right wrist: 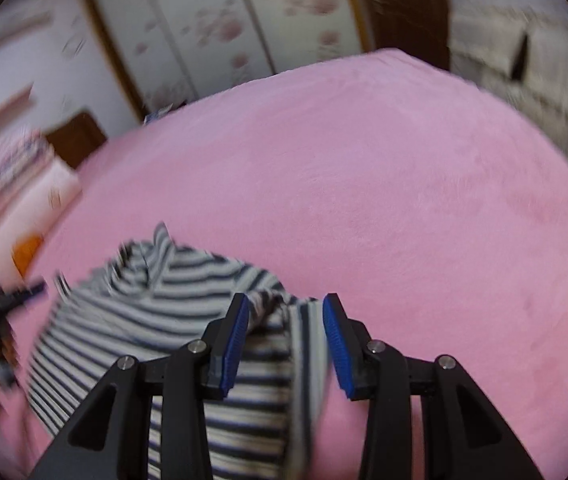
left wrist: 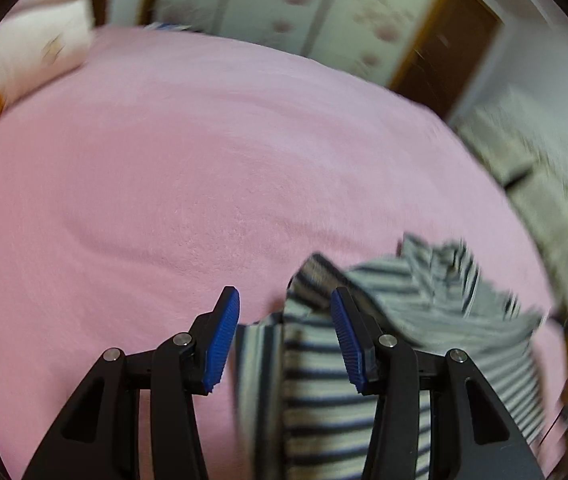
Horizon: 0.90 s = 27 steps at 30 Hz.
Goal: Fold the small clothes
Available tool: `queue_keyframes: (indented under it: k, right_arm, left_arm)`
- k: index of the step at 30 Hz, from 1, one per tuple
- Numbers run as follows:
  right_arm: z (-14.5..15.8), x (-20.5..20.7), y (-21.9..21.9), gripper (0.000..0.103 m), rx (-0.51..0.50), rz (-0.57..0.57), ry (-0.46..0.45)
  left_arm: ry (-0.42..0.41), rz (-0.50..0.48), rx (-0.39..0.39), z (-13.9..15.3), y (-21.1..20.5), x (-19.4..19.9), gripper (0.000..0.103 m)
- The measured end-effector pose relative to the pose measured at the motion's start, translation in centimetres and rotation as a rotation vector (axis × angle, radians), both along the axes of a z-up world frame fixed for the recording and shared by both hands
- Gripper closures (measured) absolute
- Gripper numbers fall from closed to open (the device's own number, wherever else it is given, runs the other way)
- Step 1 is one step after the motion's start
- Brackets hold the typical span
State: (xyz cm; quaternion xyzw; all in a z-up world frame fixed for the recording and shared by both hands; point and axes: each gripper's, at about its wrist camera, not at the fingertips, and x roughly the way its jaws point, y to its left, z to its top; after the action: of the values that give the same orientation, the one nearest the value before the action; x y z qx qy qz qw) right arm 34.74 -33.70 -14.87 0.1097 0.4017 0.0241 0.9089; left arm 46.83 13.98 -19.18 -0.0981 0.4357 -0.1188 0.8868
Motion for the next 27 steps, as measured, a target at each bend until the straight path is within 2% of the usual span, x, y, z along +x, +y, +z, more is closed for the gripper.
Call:
queue_keyframes:
  k: [2, 5, 12, 13, 16, 20, 21, 22, 23, 24, 25, 26, 27]
  right_arm:
    - [-0.1, 0.1, 0.1, 0.064, -0.063, 0.035, 0.005]
    - [-0.6, 0.2, 1.0, 0.064, -0.134, 0.109, 0.023]
    - [-2.4, 1.9, 3.1, 0.064, -0.273, 0.224, 0.074]
    - [-2.7, 2.4, 3.3, 0.064, -0.28, 0.226, 0.077]
    - [-3.0, 3.6, 3.0, 0.064, -0.263, 0.223, 0.077]
    - [-2.8, 4.9, 2.6, 0.064, -0.193, 0.221, 0.051]
    - [-2.8, 5.2, 2.4, 0.064, -0.171, 0.219, 0.049]
    - [-2.9, 5.5, 2.3, 0.064, -0.151, 0.216, 0.052]
    - [-3.0, 6.0, 2.3, 0.065, -0.13, 0.215, 0.06]
    - [-3.1, 6.2, 2.3, 0.075, -0.115, 0.207, 0.063]
    - [-3.4, 6.5, 2.3, 0.094, -0.111, 0.196, 0.072]
    - [-3.6, 6.7, 2.4, 0.098, -0.111, 0.193, 0.082]
    - [-3.7, 6.7, 2.5, 0.098, -0.115, 0.184, 0.08]
  left_arm:
    - [0.013, -0.078, 0.07, -0.2, -0.8, -0.1, 0.057]
    - [0.024, -0.152, 0.125, -0.2, -1.8, 0.4, 0.057]
    - [0.06, -0.263, 0.182, -2.9, -4.6, 1.5, 0.051]
    - [0.066, -0.266, 0.181, -3.3, -4.8, 1.9, 0.048]
    - [0.08, -0.264, 0.146, -3.9, -5.2, 2.8, 0.047]
    - [0.109, -0.258, 0.051, -4.6, -4.8, 4.2, 0.047]
    - [0.116, -0.252, 0.019, -4.7, -4.6, 4.5, 0.052]
    - [0.116, -0.245, 0.005, -4.7, -4.6, 4.7, 0.071]
    - [0.114, -0.233, -0.002, -4.8, -4.5, 4.9, 0.083]
    - [0.116, -0.224, -0.004, -4.8, -4.6, 5.1, 0.091]
    - [0.119, -0.216, -0.004, -4.9, -4.7, 5.2, 0.091]
    - [0.109, -0.216, 0.02, -4.8, -5.0, 5.1, 0.092]
    - [0.097, -0.216, 0.045, -4.7, -5.2, 4.9, 0.093]
